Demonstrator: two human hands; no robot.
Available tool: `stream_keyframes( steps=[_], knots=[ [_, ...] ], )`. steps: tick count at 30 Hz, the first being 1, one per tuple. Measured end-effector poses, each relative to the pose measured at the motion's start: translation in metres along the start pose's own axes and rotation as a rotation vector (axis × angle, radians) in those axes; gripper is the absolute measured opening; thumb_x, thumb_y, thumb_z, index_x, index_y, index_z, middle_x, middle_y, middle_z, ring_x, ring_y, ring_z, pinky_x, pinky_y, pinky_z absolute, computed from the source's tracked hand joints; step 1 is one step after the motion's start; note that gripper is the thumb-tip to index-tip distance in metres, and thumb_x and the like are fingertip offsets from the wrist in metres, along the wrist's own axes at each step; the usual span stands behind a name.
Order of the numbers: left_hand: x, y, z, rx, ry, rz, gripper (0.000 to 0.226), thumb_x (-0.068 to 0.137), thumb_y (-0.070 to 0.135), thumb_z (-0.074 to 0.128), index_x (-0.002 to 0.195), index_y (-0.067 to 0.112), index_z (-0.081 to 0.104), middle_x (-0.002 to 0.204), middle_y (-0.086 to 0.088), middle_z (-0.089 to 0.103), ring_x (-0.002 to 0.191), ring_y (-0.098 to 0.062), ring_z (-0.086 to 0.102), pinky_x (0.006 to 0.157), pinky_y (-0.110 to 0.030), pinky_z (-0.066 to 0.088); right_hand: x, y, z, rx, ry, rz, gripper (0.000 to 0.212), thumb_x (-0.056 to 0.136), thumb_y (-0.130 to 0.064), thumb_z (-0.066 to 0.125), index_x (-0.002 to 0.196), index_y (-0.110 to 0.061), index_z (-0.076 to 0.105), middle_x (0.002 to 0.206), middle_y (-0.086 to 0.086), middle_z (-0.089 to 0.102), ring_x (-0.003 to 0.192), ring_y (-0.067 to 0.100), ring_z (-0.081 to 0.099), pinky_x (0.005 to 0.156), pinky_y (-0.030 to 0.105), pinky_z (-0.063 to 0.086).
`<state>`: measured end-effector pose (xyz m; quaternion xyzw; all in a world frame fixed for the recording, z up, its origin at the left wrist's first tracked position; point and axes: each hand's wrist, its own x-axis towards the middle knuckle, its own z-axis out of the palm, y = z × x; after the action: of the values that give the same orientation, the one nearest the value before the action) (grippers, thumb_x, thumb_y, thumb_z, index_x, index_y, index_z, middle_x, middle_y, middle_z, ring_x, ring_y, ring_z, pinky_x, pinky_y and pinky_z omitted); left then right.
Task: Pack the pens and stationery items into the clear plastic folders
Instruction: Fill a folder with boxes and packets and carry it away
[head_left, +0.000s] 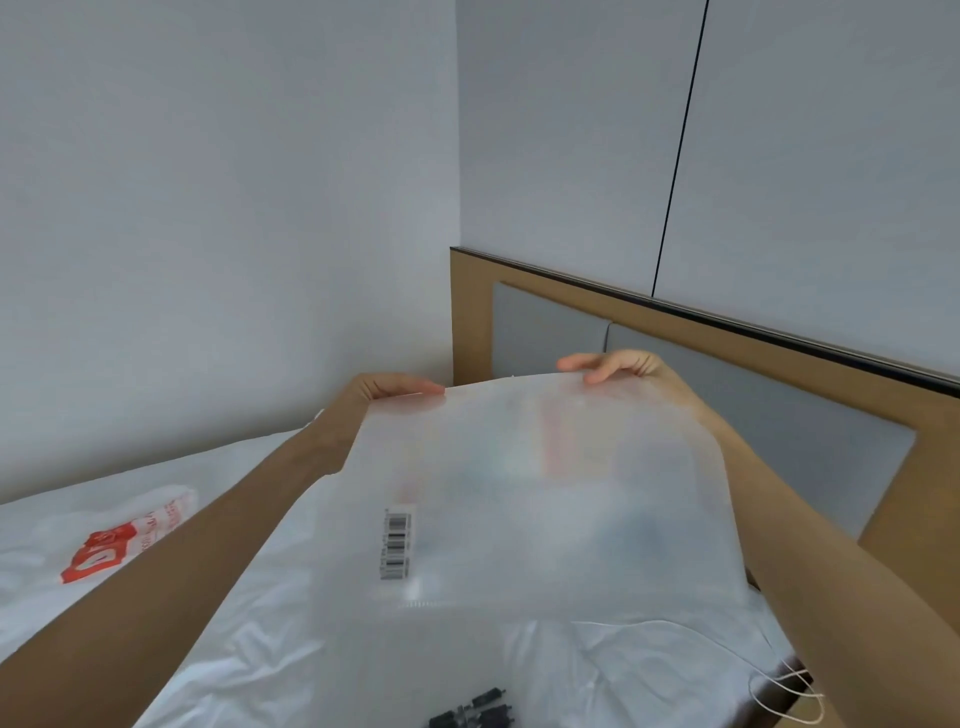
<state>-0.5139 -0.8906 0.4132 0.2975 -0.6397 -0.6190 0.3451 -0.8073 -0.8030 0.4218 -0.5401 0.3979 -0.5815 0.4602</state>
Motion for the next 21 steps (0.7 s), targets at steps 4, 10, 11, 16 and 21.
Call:
stream_keyframes(
  steps=[4,10,11,16,21],
  knots=[
    [-0.006,0.003,0.003,0.043,-0.036,0.113,0.034,0.086,-0.001,0.054,0.069,0.018,0.078,0.081,-0.006,0.074,0.066,-0.015,0.068,0.064,-0.026,0.055,-0.006,-0.001,-0.003,-0.018,-0.047,-0.039,0.027,0.039,-0.015,0.088,0.061,-0.010,0.074,0.106,0.010,0.071,0.090,0.030,0.070,0.075,0.035,0.057],
    [-0.010,0.008,-0.005,0.116,-0.138,0.270,0.056,0.085,-0.025,0.044,0.078,0.018,0.079,0.099,-0.001,0.074,0.090,-0.014,0.070,0.069,-0.024,0.056,-0.011,-0.011,-0.011,-0.013,-0.034,-0.010,0.036,0.030,-0.015,0.089,0.061,-0.007,0.074,0.104,0.011,0.072,0.087,0.030,0.070,0.071,0.035,0.057],
    [-0.009,0.009,-0.007,0.133,-0.143,0.281,0.057,0.085,-0.026,0.042,0.081,0.018,0.079,0.104,-0.002,0.073,0.095,-0.016,0.070,0.073,-0.027,0.056,-0.013,-0.013,-0.010,-0.012,-0.034,-0.020,0.032,0.032,-0.013,0.087,0.061,-0.007,0.074,0.103,0.011,0.072,0.086,0.029,0.070,0.071,0.034,0.057],
    [-0.002,0.009,-0.018,0.227,-0.143,0.311,0.068,0.081,-0.030,0.033,0.089,0.019,0.079,0.118,-0.007,0.068,0.111,-0.028,0.063,0.083,-0.053,0.035,-0.019,-0.024,-0.004,-0.048,-0.035,-0.069,0.012,0.047,-0.003,0.074,0.054,-0.012,0.073,0.095,0.006,0.074,0.080,0.025,0.071,0.064,0.030,0.056],
    [-0.008,0.022,-0.017,0.229,-0.214,0.238,0.039,0.085,-0.010,0.059,0.086,0.023,0.079,0.104,-0.006,0.073,0.095,-0.021,0.069,0.079,-0.030,0.055,-0.021,-0.031,-0.004,-0.058,-0.012,-0.084,0.045,0.073,0.024,0.050,0.053,-0.010,0.072,0.095,0.006,0.074,0.080,0.024,0.071,0.064,0.030,0.056]
  ],
)
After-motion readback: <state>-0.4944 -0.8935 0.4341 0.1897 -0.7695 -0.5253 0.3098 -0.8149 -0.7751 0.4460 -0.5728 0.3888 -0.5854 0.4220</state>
